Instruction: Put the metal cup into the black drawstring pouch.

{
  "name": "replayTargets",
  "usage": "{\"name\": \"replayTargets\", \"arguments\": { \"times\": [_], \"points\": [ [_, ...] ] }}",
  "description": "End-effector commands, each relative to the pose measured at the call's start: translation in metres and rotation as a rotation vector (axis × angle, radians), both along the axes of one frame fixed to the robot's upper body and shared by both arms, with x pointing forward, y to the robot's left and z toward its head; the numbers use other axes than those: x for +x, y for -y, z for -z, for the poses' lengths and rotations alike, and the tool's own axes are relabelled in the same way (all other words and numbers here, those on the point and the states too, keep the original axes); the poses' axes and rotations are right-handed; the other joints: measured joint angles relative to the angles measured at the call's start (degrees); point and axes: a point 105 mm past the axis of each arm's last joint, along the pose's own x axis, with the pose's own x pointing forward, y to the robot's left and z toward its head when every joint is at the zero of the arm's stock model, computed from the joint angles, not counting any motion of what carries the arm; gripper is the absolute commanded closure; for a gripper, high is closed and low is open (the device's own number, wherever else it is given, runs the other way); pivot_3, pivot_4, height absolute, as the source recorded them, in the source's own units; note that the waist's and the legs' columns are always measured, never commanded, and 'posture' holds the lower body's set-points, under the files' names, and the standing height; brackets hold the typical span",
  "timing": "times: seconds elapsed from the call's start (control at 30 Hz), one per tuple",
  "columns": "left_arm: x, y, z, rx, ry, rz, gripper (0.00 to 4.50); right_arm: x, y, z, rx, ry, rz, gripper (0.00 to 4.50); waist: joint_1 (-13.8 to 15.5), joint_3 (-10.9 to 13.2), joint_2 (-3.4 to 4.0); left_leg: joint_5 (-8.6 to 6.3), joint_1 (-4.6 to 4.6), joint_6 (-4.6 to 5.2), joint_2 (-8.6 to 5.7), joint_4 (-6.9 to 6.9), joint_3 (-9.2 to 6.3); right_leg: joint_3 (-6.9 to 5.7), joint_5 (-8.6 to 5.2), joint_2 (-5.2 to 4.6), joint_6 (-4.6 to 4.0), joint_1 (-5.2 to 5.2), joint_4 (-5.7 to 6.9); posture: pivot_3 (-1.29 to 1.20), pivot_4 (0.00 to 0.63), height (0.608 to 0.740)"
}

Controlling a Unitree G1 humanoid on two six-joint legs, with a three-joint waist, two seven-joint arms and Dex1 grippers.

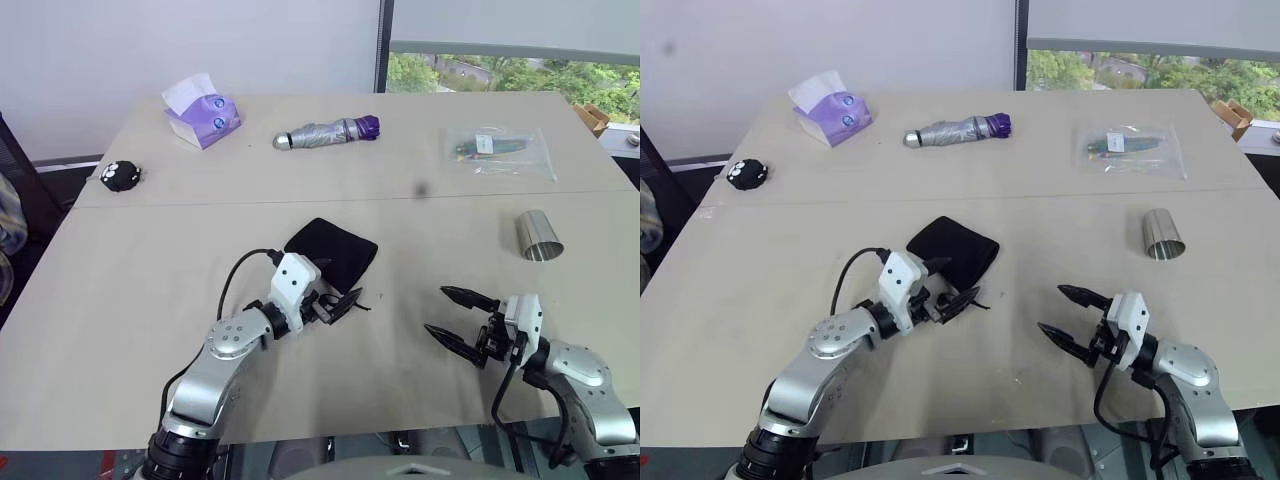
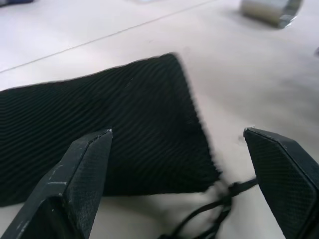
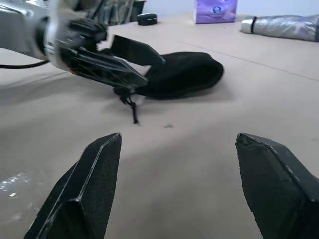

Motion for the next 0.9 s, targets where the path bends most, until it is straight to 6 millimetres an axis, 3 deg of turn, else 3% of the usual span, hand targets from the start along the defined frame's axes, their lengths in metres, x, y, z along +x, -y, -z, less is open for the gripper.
{"name": "replayTargets", "arguments": {
  "times": [0.03, 0.2, 0.23, 0.3, 0.43, 0.47, 0.5, 0.57, 0.7, 0.9],
  "points": [
    [0.003, 0.007, -0.008, -0.003, 0.041, 0.009, 0.11, 0.002, -0.004, -0.014, 0.022, 0.05, -0.002, 0.81, 0.1, 0.0, 0.0, 0.0, 0.0, 0.0, 0.0, 0.0, 0.0, 0.0, 0.0, -0.01, 0.0, 0.0, 0.0, 0.0, 0.15, 0.74],
    [0.006, 0.012, -0.008, -0.006, 0.043, 0.007, 0.11, 0.0, -0.003, -0.019, 0.023, 0.063, 0.013, 0.81, 0.4, 0.0, 0.0, 0.0, -0.03, 0.0, -0.02, 0.02, 0.05, 0.06, 0.0, -0.08, 0.01, 0.0, -0.03, 0.0, 0.15, 0.74],
    [0.006, 0.012, -0.008, -0.008, 0.046, 0.004, 0.37, -0.001, -0.002, -0.019, 0.023, 0.063, 0.016, 0.77, 0.4, 0.0, 0.0, 0.0, -0.03, 0.0, -0.02, 0.01, 0.05, 0.06, 0.0, -0.08, 0.01, 0.0, -0.03, 0.0, 0.15, 0.74],
    [0.007, 0.013, -0.009, -0.013, 0.05, -0.003, 0.98, -0.003, -0.001, -0.02, 0.021, 0.064, 0.02, 0.75, 0.5, 0.0, 0.0, 0.0, -0.03, 0.0, -0.01, 0.01, 0.03, 0.02, 0.0, -0.05, 0.01, 0.0, -0.03, 0.0, 0.15, 0.74],
    [0.008, 0.014, -0.009, -0.021, 0.046, -0.009, 2.88, -0.006, 0.0, -0.023, 0.02, 0.064, 0.026, 0.75, 0.8, 0.0, 0.0, 0.0, -0.03, 0.0, -0.01, 0.01, 0.01, 0.01, 0.0, -0.04, 0.0, 0.0, -0.02, 0.0, 0.15, 0.74],
    [0.008, 0.015, -0.008, -0.025, 0.043, -0.011, 3.08, -0.007, 0.001, -0.024, 0.019, 0.064, 0.028, 0.75, 0.8, 0.0, 0.0, 0.0, -0.03, 0.0, -0.01, 0.01, 0.01, 0.01, 0.0, -0.04, 0.0, 0.0, -0.02, 0.0, 0.15, 0.74],
    [0.008, 0.015, -0.008, -0.026, 0.042, -0.012, 3.74, -0.008, 0.002, -0.024, 0.019, 0.063, 0.033, 0.75, 0.8, 0.0, 0.0, 0.0, -0.02, 0.0, -0.01, 0.02, 0.02, 0.03, 0.0, -0.04, 0.0, 0.0, -0.02, 0.0, 0.15, 0.74],
    [0.008, 0.015, -0.008, -0.027, 0.041, -0.016, 4.32, -0.009, 0.004, -0.024, 0.018, 0.061, 0.044, 0.75, 0.8, 0.0, -0.01, 0.0, -0.03, 0.0, -0.01, 0.02, 0.03, 0.03, 0.0, -0.05, 0.01, 0.0, -0.02, 0.0, 0.15, 0.74],
    [0.008, 0.014, -0.01, -0.029, 0.048, -0.024, 4.32, -0.003, 0.017, -0.02, -0.005, 0.061, 0.163, 0.75, 0.9, 0.0, 0.0, 0.0, -0.03, 0.0, -0.01, 0.02, 0.02, 0.03, 0.0, -0.05, 0.0, 0.0, -0.02, 0.0, 0.15, 0.74],
    [0.009, 0.012, -0.028, -0.169, 0.059, -0.031, 4.32, 0.014, 0.062, 0.003, -0.08, -0.002, 0.489, 0.75, 0.9, 0.0, -0.01, 0.0, -0.03, 0.0, -0.02, 0.03, 0.03, 0.03, 0.0, -0.07, 0.01, 0.0, -0.02, 0.0, 0.15, 0.74]
  ]
}}
